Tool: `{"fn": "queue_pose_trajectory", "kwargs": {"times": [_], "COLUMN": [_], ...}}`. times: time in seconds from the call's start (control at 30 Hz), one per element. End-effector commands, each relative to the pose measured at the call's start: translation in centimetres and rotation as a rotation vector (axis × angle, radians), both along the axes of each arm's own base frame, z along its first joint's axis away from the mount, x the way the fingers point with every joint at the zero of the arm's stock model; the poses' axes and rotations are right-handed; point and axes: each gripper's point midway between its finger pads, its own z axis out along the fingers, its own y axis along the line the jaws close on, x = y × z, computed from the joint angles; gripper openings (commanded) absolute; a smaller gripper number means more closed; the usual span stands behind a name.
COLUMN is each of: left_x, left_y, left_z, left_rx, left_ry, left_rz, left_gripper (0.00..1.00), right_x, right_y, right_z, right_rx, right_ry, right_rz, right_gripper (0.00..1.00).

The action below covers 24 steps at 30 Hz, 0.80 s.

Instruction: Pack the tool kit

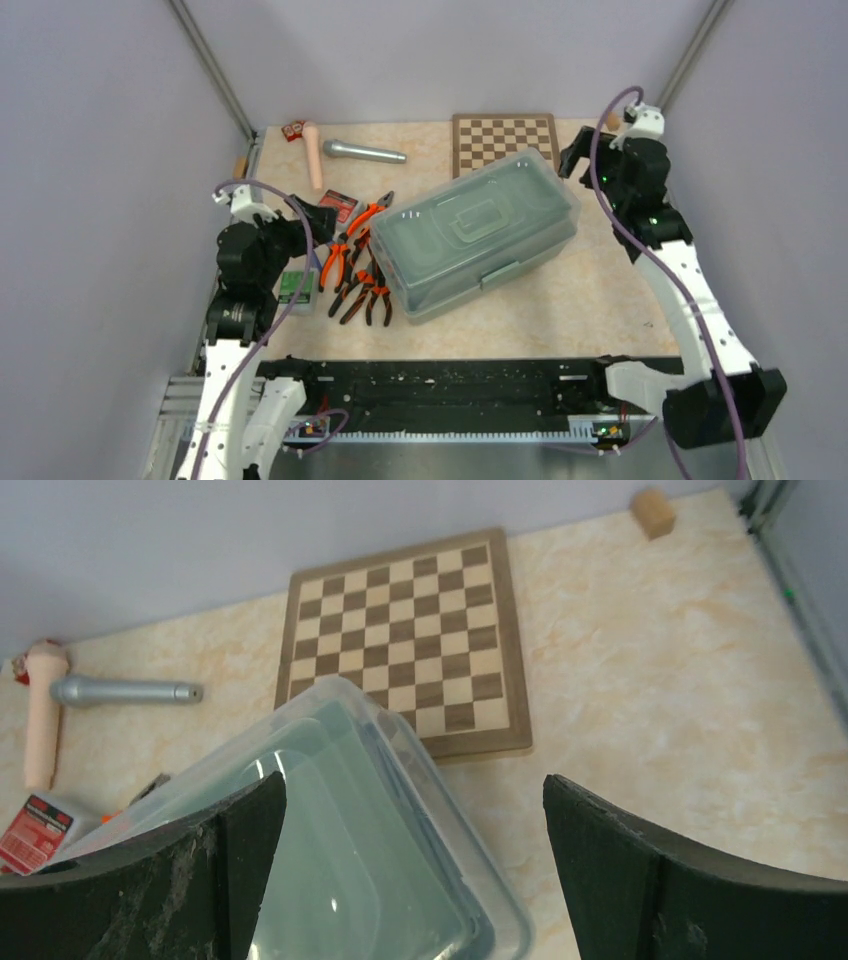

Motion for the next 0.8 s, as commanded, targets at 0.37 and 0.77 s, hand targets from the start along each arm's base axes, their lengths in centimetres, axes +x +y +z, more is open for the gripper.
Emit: {"fn": "queue_pose_trajectory", "kwargs": {"times": [0.37, 0.77], "left_x": [-0.3, 2.1], "left_y": [-12.2, -17.5], "left_z": [-4.6, -4.1], "left_rx": [-0.249, -0.228], "left_ry": [0.167, 0.191], "left_rz": [-0.33, -0.453], "left_gripper": [0.99, 0.99], "right_x": [4.4, -6.5], "right_y": [8.0, 7.5], "right_z": [-9.0, -10.9], "right_rx": [0.162, 0.231], "right_ry": [0.316, 0.382], "right_rz": [0.389, 0.41], "right_gripper": [0.99, 0.96]}}
